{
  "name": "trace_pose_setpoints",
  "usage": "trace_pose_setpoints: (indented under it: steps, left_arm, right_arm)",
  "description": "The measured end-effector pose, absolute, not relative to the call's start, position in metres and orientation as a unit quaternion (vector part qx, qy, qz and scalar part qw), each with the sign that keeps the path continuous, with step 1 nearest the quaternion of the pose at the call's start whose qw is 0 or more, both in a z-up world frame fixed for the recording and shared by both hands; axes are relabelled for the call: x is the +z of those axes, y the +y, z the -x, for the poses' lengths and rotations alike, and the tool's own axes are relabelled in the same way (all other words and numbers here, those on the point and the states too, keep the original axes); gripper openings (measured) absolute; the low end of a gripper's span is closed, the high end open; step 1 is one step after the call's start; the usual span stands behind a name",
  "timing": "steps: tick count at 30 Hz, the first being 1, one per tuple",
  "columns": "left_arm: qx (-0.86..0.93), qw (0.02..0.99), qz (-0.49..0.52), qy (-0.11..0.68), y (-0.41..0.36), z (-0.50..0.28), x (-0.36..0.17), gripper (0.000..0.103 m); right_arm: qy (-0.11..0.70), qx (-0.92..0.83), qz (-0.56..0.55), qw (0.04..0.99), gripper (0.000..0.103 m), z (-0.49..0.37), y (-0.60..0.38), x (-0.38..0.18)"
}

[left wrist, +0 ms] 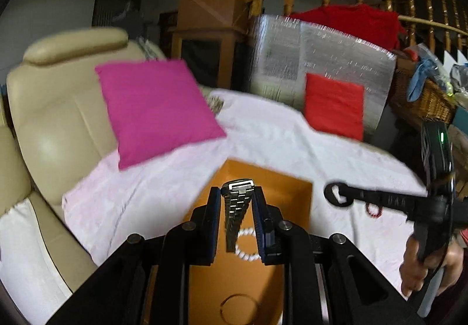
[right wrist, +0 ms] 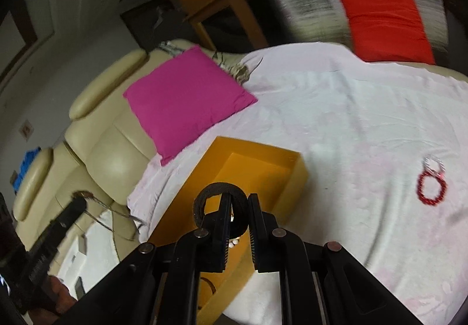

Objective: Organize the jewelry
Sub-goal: 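Lower the watch into the orange box with the left tool while the right tool releases the black ring there, then move both tools back toward the remaining bracelets on the cloth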

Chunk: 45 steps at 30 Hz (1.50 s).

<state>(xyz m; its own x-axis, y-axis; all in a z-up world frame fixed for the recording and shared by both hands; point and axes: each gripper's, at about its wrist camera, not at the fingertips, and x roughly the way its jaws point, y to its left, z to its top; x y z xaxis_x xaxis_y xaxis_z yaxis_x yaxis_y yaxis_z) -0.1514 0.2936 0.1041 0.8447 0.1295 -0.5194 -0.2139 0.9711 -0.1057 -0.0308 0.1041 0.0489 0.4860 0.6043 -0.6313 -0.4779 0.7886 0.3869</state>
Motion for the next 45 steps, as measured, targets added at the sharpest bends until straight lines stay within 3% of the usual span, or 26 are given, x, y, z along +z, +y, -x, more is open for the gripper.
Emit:
trace_pose_setpoints:
  steps: [12,16,17,18,20,21,22,28,32,45]
  left_arm:
    - [0.09,0.898,0.12,0.414,0.315,0.095,-0.017,0.022]
    - [0.116,0.887,0.112,0.434,0.32,0.084,-0.029,0.023]
    - [0.124,0.882,0.109,0.441,0.322,0.082,-0.031,0.025]
    - [0.128,0.879,0.107,0.446,0.324,0.08,-0.032,0.026]
    - [0.135,0.878,0.105,0.446,0.326,0.082,-0.031,0.038]
    - [0.142,0.878,0.104,0.445,0.328,0.083,-0.029,0.044]
    - [0.146,0.879,0.104,0.442,0.328,0.085,-0.028,0.051]
    - [0.157,0.894,0.087,0.41,0.318,0.097,0.0,0.054]
    - [0.151,0.91,0.061,0.381,0.293,0.106,0.025,0.067]
    - [0.125,0.94,-0.018,0.317,0.201,0.115,0.091,0.076]
  right_arm:
    - [0.512,0.276,-0.019,0.814,0.013,-0.044,0.207,-0.022]
    - [0.54,0.253,-0.024,0.803,0.016,-0.07,0.226,-0.038]
    - [0.544,0.254,-0.026,0.799,0.023,-0.075,0.228,-0.04]
    - [0.547,0.253,-0.025,0.797,0.029,-0.079,0.229,-0.041]
    - [0.545,0.252,-0.03,0.799,0.054,-0.081,0.224,-0.037]
    - [0.532,0.261,-0.04,0.804,0.057,-0.08,0.218,-0.032]
    - [0.525,0.264,-0.045,0.808,0.057,-0.079,0.214,-0.027]
    - [0.469,0.259,-0.083,0.84,0.057,-0.061,0.147,0.008]
    - [0.448,0.246,-0.104,0.853,0.057,-0.045,0.1,0.025]
    - [0.416,0.168,-0.127,0.885,0.058,0.006,-0.047,0.037]
